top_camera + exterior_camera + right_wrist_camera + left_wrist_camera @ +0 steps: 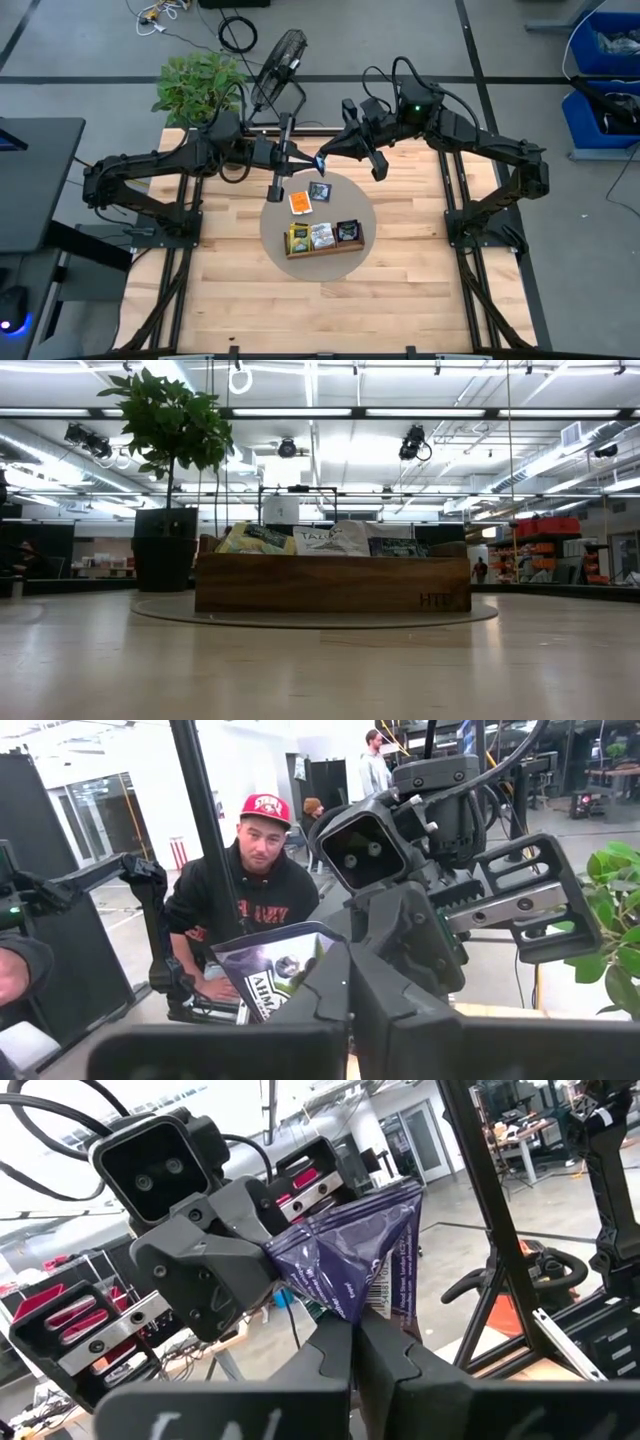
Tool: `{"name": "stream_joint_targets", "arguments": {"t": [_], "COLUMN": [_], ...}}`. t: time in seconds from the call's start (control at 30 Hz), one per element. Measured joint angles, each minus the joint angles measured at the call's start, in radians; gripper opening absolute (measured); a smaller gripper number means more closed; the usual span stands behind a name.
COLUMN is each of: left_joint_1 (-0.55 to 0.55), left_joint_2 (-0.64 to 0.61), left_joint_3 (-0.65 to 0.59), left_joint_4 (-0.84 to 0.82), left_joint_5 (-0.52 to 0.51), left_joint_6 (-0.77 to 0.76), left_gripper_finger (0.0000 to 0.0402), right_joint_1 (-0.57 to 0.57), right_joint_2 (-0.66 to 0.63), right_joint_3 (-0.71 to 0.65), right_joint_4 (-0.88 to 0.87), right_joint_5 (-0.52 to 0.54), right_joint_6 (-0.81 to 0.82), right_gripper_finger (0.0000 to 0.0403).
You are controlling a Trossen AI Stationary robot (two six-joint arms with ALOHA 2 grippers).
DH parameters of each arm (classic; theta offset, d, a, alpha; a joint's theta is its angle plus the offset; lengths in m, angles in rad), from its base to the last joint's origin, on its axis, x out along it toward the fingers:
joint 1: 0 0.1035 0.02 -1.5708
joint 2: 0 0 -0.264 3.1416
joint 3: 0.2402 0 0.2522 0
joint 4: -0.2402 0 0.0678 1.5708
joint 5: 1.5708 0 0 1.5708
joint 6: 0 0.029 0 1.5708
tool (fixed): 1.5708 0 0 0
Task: Pick & Place Tea
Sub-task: Put the violet tea bag into the right section of the wooden organizer
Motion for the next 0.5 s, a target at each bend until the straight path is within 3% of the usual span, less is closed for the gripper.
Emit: {"name": "stream_joint_targets", "arguments": {"t": [0.27, 0.5], "left_joint_1": [0.000, 0.001], "left_joint_2": [0.000, 0.000], "left_joint_3": [0.000, 0.002], "left_joint_4": [-0.012, -0.051], "left_joint_5": [-0.011, -0.015], "left_joint_6": [-0.080, -0.093], "left_gripper_finger": [0.0040, 0.0049], "right_joint_1": [-0.020, -0.045], "right_joint_2": [-0.009, -0.033], "right_joint_3": [0.000, -0.001], "right_joint_4": [-0.007, -0.033], "right_joint_5": [-0.007, -0.008], "right_joint_6": [0.012, 0.015], "right_gripper_finger": [0.0002, 0.0001]}}
